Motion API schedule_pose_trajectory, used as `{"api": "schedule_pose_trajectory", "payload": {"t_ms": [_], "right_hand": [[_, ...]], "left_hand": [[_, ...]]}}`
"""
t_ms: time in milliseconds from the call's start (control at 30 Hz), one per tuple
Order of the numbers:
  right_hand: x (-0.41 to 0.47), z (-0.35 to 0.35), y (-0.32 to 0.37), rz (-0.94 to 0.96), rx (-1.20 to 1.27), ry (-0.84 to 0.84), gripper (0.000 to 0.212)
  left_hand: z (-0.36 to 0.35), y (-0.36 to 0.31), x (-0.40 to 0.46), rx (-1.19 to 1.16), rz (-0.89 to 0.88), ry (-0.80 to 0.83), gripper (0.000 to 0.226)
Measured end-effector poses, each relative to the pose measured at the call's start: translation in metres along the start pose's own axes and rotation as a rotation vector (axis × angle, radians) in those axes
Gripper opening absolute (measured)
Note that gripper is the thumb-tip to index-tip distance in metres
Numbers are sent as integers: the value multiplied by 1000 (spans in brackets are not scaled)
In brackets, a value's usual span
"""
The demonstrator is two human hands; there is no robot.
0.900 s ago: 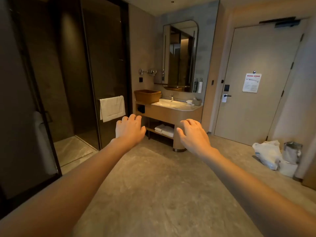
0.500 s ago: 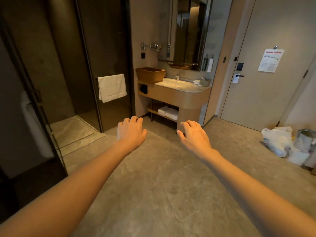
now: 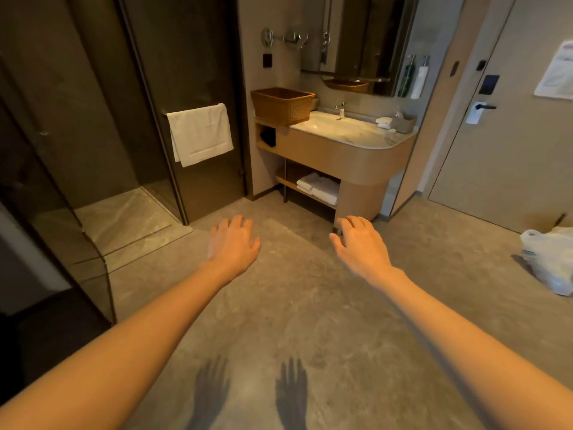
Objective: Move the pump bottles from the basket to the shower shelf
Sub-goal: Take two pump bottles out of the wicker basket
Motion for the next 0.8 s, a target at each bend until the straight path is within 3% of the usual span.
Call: {"api": "schedule_pose_trajectory", "payload": {"t_ms": [233, 533, 800], "right_hand": [[142, -33, 6, 51, 17, 78, 47], [339, 38, 30, 72, 83, -105, 42], [488, -25, -4, 61, 35, 64, 41]], "left_hand": [[-12, 42, 122, 0, 24, 4, 48], [49, 103, 306, 0, 12, -96, 47], [-2, 116, 449, -17, 5, 1, 49]]}}
Point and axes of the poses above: each hand's wrist, its own x-axis towards the middle knuckle, its own z-axis out of the back of the hand, y = z × x, the point moved 9 cm from there along x, towards the middle knuckle, and after that the axes turned 15 degrees about y, right-handed, at the moved point
